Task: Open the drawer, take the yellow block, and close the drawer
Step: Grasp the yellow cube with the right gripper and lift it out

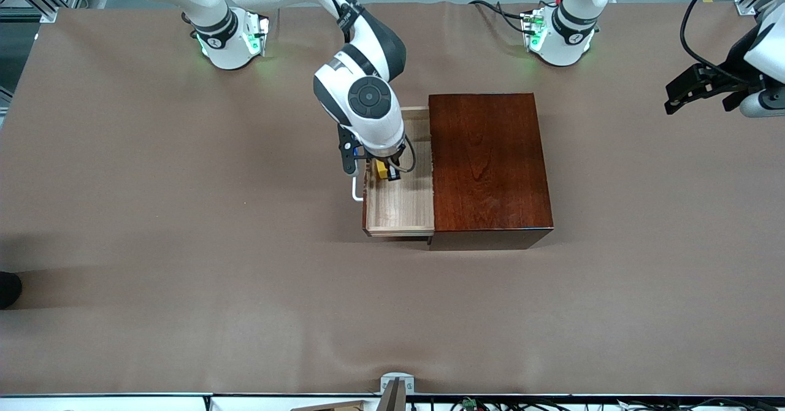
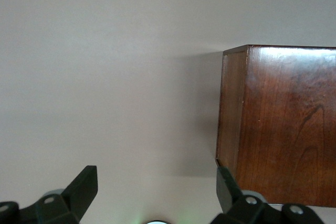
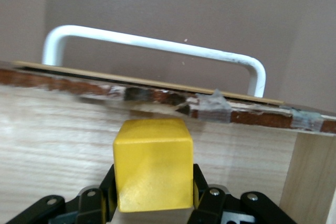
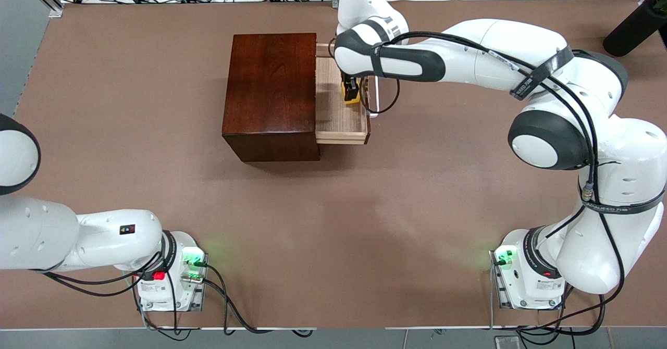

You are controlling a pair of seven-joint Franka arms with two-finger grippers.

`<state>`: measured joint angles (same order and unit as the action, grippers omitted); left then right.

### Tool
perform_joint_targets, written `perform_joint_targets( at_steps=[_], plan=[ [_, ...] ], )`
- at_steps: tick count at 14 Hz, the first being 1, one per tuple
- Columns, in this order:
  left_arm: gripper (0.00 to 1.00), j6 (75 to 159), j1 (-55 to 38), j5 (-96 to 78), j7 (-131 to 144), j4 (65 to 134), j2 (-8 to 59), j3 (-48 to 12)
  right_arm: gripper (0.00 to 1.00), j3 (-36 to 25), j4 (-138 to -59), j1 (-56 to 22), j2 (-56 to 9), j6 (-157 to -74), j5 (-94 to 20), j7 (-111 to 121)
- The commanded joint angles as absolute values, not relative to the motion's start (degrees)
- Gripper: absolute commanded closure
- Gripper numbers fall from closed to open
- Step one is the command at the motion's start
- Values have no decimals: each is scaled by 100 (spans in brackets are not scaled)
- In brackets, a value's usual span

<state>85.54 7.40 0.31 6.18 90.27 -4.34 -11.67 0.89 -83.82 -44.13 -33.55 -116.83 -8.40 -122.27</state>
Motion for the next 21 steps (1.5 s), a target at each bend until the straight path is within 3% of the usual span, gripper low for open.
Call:
perform_joint_targets(
  at_steps=[1, 9, 13, 18, 21],
  plan=[
    [0, 8429, 835, 52, 606, 8991, -527, -1222, 100, 79, -7974, -4167, -3199, -11042, -861, -12314],
    [0, 8332, 941, -26, 1141, 8859, -519, -1405, 100, 71, -7593, -3612, -2884, -10143, -1081, -11684],
    [0, 8350, 932, -44, 1923, 8842, -309, -2177, 100, 0, -7611, -3324, -2786, -9818, -748, -10586],
    [0, 8429, 914, -35, 3056, 8702, -10, -2960, 100, 9, -7629, -2340, -2567, -9195, -756, -8714],
    [0, 8919, 905, -26, 4355, 8692, 271, -3628, 100, 0, -7638, -1751, -2505, -8737, -747, -7194]
  ],
)
